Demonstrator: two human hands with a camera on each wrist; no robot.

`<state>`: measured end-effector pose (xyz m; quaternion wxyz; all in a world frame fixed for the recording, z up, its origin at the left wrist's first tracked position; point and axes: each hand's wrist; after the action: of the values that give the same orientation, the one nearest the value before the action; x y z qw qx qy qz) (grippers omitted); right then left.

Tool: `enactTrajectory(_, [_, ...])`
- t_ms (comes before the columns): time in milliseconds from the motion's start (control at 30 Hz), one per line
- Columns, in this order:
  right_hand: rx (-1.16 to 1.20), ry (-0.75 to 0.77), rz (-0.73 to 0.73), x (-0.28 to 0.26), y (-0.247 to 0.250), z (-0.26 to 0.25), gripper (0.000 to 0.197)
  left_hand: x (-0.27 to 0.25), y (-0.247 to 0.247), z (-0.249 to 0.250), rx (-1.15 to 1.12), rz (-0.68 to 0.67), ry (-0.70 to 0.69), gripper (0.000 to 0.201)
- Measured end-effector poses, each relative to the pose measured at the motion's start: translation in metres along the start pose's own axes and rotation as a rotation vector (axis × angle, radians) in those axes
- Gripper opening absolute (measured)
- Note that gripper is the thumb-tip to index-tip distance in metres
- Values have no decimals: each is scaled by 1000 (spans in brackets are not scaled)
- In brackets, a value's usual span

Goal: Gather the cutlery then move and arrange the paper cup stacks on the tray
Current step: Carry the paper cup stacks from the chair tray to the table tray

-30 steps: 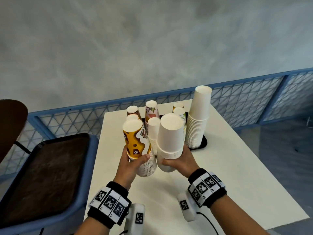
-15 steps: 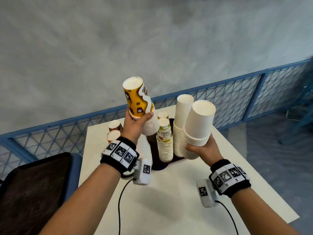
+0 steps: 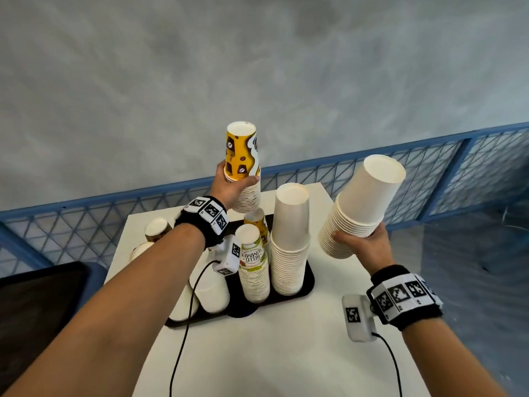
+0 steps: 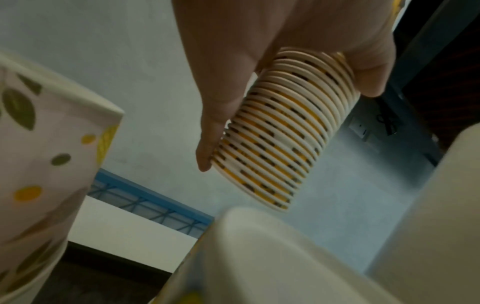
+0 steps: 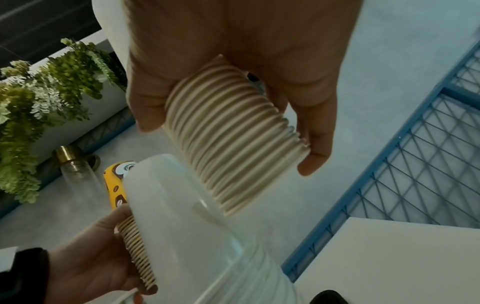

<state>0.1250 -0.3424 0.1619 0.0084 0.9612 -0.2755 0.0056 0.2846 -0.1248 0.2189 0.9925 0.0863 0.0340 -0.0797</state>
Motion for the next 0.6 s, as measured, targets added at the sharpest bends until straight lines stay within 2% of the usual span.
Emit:
enactTrajectory(167, [18,-47,-18,23,6,15,71,16,-11,-20,50,-104,197,79])
enactTrajectory(267, [11,-66,-35,29,8,23,73,14,-8,-35,336,-325,350,78])
enactTrajectory(300, [7,-75,-45,30,10,25,73,13,-8,-40,401,-362,387,76])
enactTrajectory(400, [-12,-82,-73,31,13,28,74,8,-8,-40,399,-351,429,72])
enactTrajectory(500, [-14,-66,-95,28,17,25,73,2,-6,-27,250,-389,489,64])
enactTrajectory(567, [-16,-42,-123,21,17,20,70,-7,-3,-11,173,-319,498,61])
enactTrajectory(600, [-21,-27,-139,16,16,18,69,-12,-1,-2,194,-256,456,61])
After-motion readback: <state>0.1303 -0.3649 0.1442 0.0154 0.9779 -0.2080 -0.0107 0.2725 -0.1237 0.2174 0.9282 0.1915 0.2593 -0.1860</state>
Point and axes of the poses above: each hand's wrist, its own x-axis towards the middle knuckle, its own y-axis out of the back of the hand, z = x × y, and after that the axes turned 3 degrees about -z, right-handed
